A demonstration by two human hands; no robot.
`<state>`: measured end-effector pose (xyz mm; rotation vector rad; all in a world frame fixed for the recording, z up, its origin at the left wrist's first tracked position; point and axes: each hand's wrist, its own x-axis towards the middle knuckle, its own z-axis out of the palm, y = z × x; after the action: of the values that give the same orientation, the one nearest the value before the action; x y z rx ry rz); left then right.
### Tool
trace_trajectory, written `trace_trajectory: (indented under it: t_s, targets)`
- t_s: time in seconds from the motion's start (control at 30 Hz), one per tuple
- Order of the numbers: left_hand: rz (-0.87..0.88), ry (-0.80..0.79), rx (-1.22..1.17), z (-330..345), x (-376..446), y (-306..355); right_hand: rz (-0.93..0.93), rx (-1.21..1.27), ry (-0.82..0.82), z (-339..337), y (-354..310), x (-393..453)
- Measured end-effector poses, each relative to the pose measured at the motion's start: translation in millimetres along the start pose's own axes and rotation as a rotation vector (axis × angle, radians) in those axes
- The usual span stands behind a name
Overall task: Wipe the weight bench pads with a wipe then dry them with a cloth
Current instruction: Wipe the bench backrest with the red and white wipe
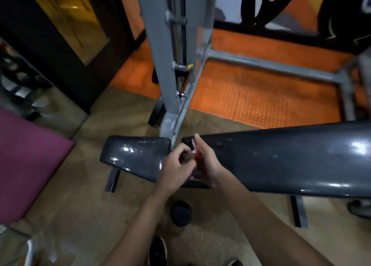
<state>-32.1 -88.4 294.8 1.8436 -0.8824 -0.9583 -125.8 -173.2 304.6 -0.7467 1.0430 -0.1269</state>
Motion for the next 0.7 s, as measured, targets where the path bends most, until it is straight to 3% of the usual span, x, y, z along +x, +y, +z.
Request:
trace_trajectory:
  t_s: [0.07,0.13,0.23,0.27,0.37,0.47,0.7]
  targets:
    - [-0.02,-0.093,-0.107,2,-4,19,-0.004,0.094,0.007,0,-12,-15]
    - [-0.027,-0.011,-0.158,4,-2,25,-0.01,0.166,0.025,-6,-21,-25]
    - [0.041,0.215,0.11,6,8,32,0.004,0.17,0.05,-12,-33,-39]
    - [-0.024,0.224,0.188,6,12,36,-0.002,0.181,0.04,-13,-36,-42]
    - [-0.254,0.103,-0.035,6,24,39,-0.029,0.146,0.05,-16,-44,-45]
    - [-0.227,0.073,-0.164,5,33,40,-0.051,0.129,0.06,-27,-49,-48]
    - [-0.092,-0.047,0.168,31,56,50,-0.137,0.137,0.212,-104,-51,-56]
